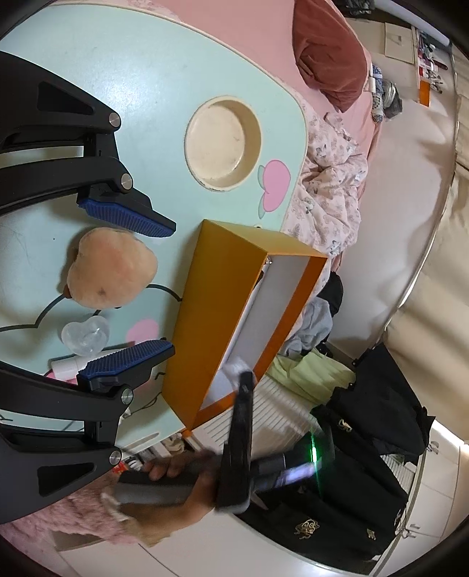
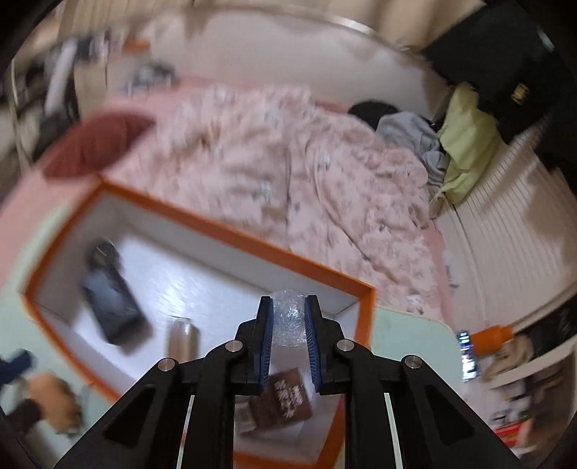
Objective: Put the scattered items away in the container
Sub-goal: 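Lift the clear plastic bag out and drop it on the table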
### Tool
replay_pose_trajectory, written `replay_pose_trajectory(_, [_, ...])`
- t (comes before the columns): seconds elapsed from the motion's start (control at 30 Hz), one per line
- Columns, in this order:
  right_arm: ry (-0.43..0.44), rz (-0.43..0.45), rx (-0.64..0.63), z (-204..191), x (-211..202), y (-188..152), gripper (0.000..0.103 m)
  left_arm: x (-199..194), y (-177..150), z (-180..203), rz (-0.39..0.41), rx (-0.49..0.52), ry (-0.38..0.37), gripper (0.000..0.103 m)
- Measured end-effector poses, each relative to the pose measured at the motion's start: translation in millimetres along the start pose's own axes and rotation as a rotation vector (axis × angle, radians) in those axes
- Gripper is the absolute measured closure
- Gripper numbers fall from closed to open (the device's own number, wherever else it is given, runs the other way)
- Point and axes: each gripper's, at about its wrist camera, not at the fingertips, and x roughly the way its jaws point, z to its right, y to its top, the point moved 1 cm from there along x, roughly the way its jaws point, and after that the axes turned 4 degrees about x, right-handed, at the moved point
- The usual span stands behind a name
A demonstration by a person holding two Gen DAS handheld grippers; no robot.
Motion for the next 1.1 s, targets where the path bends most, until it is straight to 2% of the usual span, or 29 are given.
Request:
replay_pose_trajectory(0.1, [0.120, 0.066, 0.054, 5, -39, -12, 0.086, 1, -1, -1, -0.003, -0.002, 0.002, 0.043])
replay_pose_trajectory(0.2, [0.236, 0.108, 0.070, 6, -73, -40, 0.086, 1, -1, 0, 0.001, 0.000, 0.001, 0.043])
replay_pose_trajectory(0.27, [0.325, 0.114, 0.078, 9, -85, -66, 0.086, 2, -1, -1, 0.002, 0.000, 0.001, 0.043])
replay_pose_trajectory(0.4, [0.416, 0.086, 0.095, 6, -92, -107, 0.086, 4, -1, -2, -0.010, -0.001, 0.006, 0.043])
replay_pose_trajectory(0.47, [0.417, 0.065, 0.075, 1, -90, -120, 0.086, 4, -1, -2, -0.013, 0.000, 0.009, 0.043])
replay_pose_trajectory(0.57, [0.360, 0.052, 0.048, -4, -80, -128, 0.079, 2, -2, -1, -0.006, 0.001, 0.007, 0.043])
replay_pose_trajectory(0.67, [0.312, 0.114, 0.093, -2, -78, -133, 0.065, 1, -2, -1, 0.000, 0.001, 0.005, 0.043])
replay_pose_trajectory(0.73, [0.309, 0.169, 0.121, 0, -80, -137, 0.047, 1, -2, -1, -0.001, 0.001, 0.006, 0.043])
replay_pose_trajectory(0.8, [0.322, 0.220, 0.158, 4, -81, -139, 0.041, 1, -2, 0, -0.001, 0.001, 0.007, 0.043])
replay_pose_trajectory(0.9, [0.331, 0.262, 0.193, 8, -79, -143, 0.040, 1, -2, 0, -0.003, 0.000, 0.012, 0.043])
replay_pose_trajectory(1.1, [0.384, 0.271, 0.252, 10, -67, -151, 0.039, 0, -2, -1, 0.003, 0.001, 0.007, 0.043])
